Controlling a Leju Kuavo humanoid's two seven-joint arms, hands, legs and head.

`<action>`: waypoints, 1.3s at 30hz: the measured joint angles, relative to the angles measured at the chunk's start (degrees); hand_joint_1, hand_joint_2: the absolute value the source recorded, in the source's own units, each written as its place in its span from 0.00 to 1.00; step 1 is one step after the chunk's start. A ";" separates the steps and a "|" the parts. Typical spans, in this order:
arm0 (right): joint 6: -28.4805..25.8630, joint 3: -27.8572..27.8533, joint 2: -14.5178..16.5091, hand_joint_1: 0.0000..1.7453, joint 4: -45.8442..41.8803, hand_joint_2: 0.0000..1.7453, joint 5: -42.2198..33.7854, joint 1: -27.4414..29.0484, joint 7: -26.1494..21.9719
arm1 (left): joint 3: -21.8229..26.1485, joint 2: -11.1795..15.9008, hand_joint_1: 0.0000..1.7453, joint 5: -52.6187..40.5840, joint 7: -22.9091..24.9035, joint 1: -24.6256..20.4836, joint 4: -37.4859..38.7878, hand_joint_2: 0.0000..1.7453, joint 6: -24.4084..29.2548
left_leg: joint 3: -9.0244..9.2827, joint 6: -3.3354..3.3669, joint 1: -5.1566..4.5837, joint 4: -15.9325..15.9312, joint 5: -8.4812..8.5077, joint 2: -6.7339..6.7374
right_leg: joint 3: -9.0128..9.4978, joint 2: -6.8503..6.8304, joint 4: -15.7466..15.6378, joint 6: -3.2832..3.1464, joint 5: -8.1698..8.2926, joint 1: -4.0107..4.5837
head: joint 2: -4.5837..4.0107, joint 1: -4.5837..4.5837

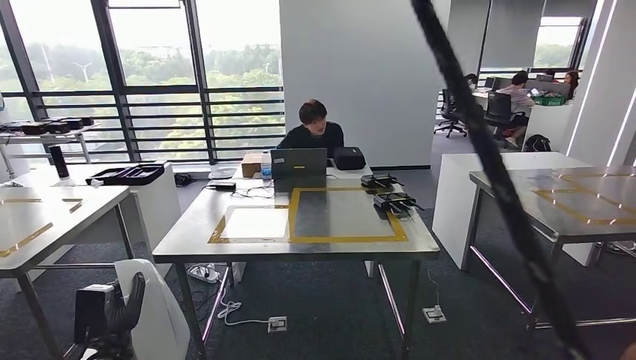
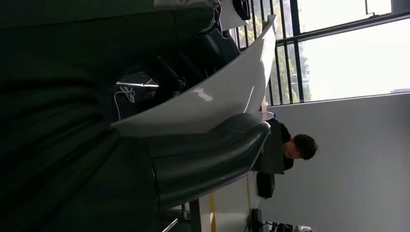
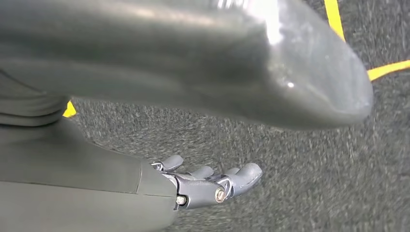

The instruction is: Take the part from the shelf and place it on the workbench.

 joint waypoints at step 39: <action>-0.08 1.39 0.16 0.00 0.00 0.00 0.74 0.12 -0.73 | 0.00 1.63 1.00 0.44 -0.05 1.28 -1.47 1.00 -0.46 | 2.17 2.87 -0.45 -8.10 3.22 1.35 | 3.80 -4.15 9.76 1.68 -6.36 0.16 | 0.00 0.23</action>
